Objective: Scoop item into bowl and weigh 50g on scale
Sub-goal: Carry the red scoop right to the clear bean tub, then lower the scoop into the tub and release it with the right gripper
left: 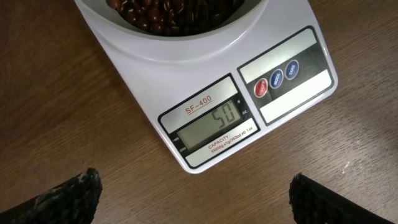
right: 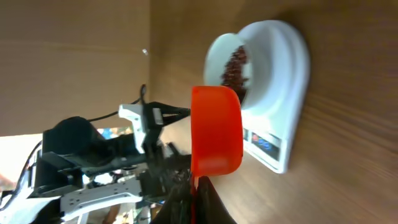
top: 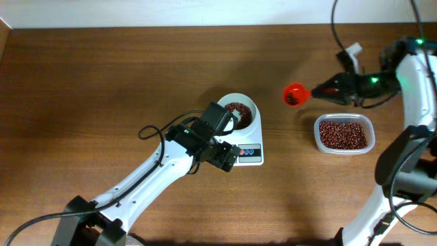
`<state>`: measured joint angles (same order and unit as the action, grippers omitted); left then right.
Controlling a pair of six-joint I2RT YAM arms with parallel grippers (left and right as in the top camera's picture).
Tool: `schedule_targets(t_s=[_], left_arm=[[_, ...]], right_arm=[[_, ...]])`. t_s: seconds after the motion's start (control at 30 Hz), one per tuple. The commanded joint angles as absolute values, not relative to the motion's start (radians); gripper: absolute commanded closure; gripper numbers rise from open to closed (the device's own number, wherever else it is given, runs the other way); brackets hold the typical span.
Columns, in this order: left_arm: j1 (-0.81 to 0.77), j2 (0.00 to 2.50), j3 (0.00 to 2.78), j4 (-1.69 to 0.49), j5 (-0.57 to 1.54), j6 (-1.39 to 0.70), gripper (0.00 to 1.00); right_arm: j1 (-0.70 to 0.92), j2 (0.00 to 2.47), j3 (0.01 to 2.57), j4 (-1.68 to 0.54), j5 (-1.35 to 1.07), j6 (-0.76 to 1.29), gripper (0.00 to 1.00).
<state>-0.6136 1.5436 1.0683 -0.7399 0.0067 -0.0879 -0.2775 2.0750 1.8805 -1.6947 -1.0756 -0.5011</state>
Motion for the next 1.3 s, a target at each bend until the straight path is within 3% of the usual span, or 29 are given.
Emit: schedule_targets(t_s=[0.0, 0.2, 0.4, 0.73, 1.27], left_arm=[[-0.619, 1.529, 1.065, -0.738, 0.000, -0.097, 0.01], [-0.619, 1.529, 1.065, -0.738, 0.000, -0.097, 0.01], [-0.619, 1.529, 1.065, -0.738, 0.000, -0.097, 0.01], [-0.619, 1.529, 1.065, -0.738, 0.000, -0.097, 0.01], [-0.620, 1.529, 1.065, -0.738, 0.000, -0.097, 0.01]], right_arm=[[-0.350, 2.037, 1.891, -1.699, -0.947, -0.509, 0.96], [-0.499, 2.037, 1.891, -1.699, -0.783, -0.471, 0.96], [-0.512, 2.037, 1.890, -1.645, -0.430, -0.217, 0.96], [-0.363, 2.037, 1.890, -1.615, -0.120, -0.004, 0.96], [-0.120, 2.037, 1.904, -1.589, 0.189, 0.178, 0.96]])
